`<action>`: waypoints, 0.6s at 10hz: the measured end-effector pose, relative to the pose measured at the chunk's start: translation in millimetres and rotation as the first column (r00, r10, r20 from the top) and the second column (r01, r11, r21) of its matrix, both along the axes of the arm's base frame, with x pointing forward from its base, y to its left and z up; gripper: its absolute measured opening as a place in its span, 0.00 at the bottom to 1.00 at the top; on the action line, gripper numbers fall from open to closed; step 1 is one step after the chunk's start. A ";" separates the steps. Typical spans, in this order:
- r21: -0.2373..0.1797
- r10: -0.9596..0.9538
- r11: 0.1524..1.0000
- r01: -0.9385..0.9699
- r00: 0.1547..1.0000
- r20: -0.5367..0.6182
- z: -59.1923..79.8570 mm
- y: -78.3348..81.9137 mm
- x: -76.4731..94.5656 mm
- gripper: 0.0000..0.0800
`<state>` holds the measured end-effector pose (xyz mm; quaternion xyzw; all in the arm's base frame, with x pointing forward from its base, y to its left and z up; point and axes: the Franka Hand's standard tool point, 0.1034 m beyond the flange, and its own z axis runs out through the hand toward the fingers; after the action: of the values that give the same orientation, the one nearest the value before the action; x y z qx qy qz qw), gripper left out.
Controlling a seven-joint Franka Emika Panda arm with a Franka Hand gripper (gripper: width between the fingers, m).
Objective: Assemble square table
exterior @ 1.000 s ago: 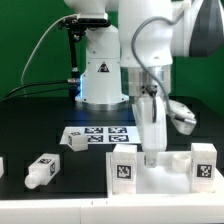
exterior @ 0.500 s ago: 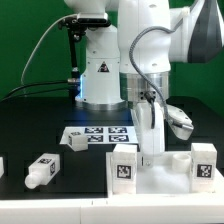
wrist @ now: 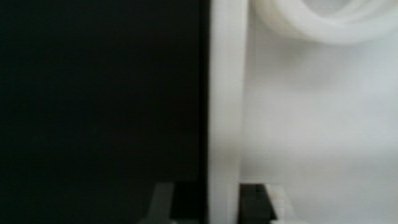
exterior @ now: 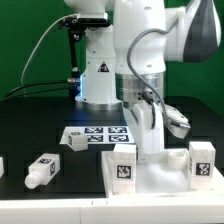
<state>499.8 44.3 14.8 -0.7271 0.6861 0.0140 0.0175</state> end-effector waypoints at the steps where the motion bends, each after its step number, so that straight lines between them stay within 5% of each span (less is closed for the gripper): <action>1: 0.001 0.042 0.999 -0.042 0.999 -0.001 6.1 -9.7 -4.9 0.07; 3: -0.029 0.365 0.931 -0.364 0.931 0.021 12.3 -51.1 -13.2 0.07; 6: -0.050 0.534 0.845 -0.533 0.845 0.023 9.2 -64.7 -13.3 0.07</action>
Offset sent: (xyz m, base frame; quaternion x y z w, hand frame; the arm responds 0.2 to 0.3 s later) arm 0.0178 -0.0544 0.0006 0.0878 0.0293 -0.4528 0.8868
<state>486.4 -20.4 24.0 -0.8895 0.4567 -0.0090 0.0102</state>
